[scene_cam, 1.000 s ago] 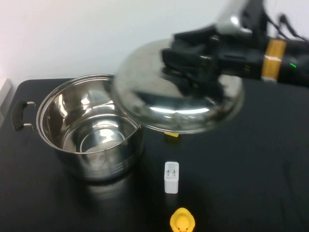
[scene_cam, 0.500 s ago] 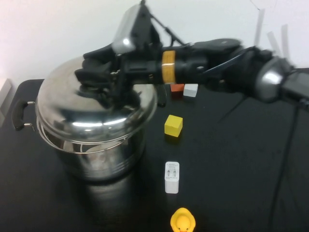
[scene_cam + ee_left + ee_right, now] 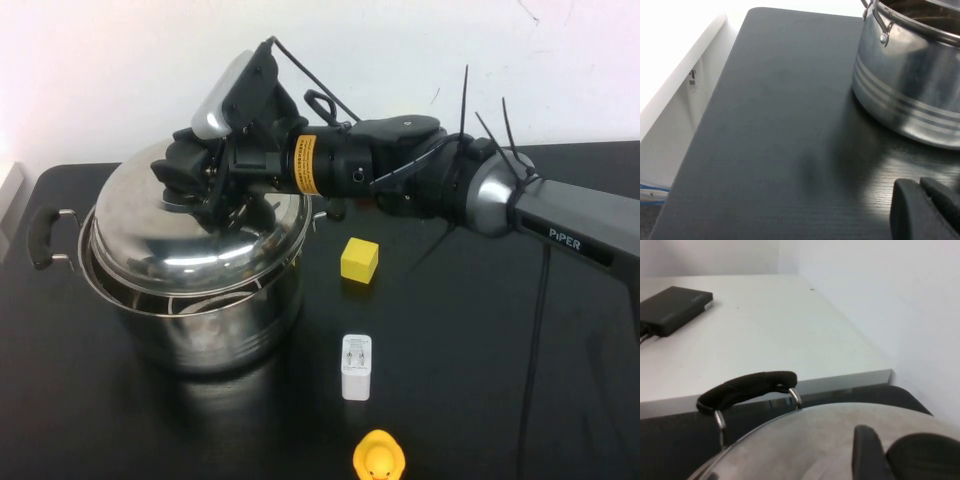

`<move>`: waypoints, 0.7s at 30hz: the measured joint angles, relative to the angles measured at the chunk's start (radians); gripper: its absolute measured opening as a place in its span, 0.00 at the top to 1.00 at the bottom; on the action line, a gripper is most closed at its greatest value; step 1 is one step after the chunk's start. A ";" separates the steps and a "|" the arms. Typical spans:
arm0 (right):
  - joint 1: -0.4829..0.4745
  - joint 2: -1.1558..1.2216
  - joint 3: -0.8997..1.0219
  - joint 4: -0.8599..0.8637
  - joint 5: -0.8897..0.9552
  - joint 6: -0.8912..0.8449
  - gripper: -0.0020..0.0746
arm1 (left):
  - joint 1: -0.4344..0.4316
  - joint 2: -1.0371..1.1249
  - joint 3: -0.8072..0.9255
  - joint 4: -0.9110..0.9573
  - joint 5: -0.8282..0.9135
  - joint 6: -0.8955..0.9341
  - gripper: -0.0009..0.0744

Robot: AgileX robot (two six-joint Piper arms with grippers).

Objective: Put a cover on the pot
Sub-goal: Place the pot lid on the pot

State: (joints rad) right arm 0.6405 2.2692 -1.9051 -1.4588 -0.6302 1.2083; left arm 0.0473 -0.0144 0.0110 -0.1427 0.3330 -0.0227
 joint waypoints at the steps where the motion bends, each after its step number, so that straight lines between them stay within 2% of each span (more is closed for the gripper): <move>1: 0.000 0.002 0.000 0.005 0.005 0.000 0.53 | 0.000 0.000 0.000 0.000 0.000 0.000 0.99; 21: 0.028 0.031 -0.014 0.026 0.024 -0.033 0.53 | 0.000 0.000 0.000 0.000 0.000 0.000 0.99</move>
State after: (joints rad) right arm 0.6684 2.3004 -1.9192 -1.4329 -0.6065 1.1750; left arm 0.0473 -0.0144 0.0110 -0.1427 0.3330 -0.0227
